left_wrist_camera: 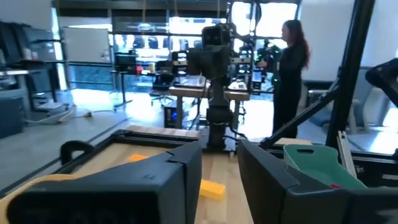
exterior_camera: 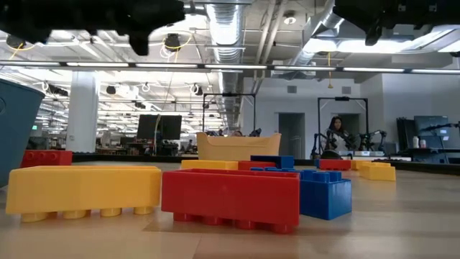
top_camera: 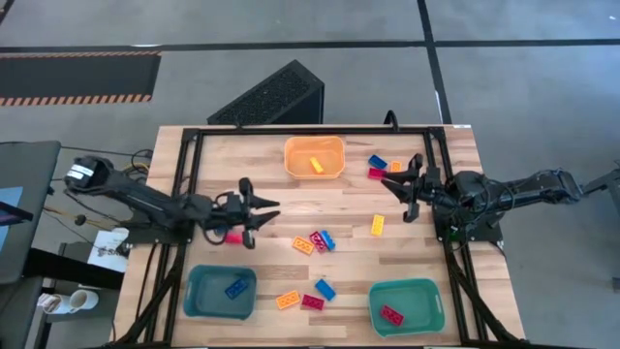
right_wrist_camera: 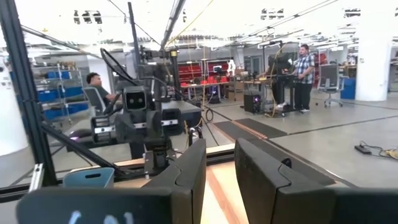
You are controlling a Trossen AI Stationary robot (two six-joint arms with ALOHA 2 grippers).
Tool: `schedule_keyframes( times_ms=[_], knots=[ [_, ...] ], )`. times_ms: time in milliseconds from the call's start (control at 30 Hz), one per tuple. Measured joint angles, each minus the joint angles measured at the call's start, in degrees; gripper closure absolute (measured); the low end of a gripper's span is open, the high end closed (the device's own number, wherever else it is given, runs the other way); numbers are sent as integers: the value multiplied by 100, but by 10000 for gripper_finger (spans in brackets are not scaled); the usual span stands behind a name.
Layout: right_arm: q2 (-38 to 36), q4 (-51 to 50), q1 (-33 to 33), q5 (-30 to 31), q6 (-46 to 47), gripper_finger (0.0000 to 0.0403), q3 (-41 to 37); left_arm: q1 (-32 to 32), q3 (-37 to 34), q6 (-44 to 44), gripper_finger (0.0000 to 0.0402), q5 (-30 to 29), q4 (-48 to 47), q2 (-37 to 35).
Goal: Sort & place blocks by color
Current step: Put the yellow game piece into the yellow bin
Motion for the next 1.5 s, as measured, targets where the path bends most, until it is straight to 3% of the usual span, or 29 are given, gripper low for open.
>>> schedule_keyframes(
  times_ms=[333, 500, 700, 833, 1133, 1333, 1400, 1500],
  knots=[
    [0, 0, -83, -2, 124, 295, 0, 829, 437, -576, 343, 2108, 516, 679],
    [239, -53, 72, 2, 646, 295, 0, 867, 482, -486, 353, 2198, 491, 730],
    [1040, 124, 486, 224, 862, 295, 0, 784, 482, -850, 357, 2330, -26, 734],
    [1647, 414, 654, 597, 1057, 295, 0, 484, 469, -1044, 357, 2240, -316, 756],
    [2768, 1722, 745, 609, 1071, 295, 0, -626, 106, -1110, 357, 539, -8, 754],
    [3054, 2214, 839, 329, 1592, 295, 113, -796, 106, -1091, 357, 348, 315, 752],
    [3171, 2266, 1104, 51, 1613, 295, 338, -794, 106, -1089, 357, 356, 504, 749],
    [3442, 2187, 1645, 196, 1381, 295, 777, -794, 106, -1000, 357, 352, 845, 749]
  ],
)
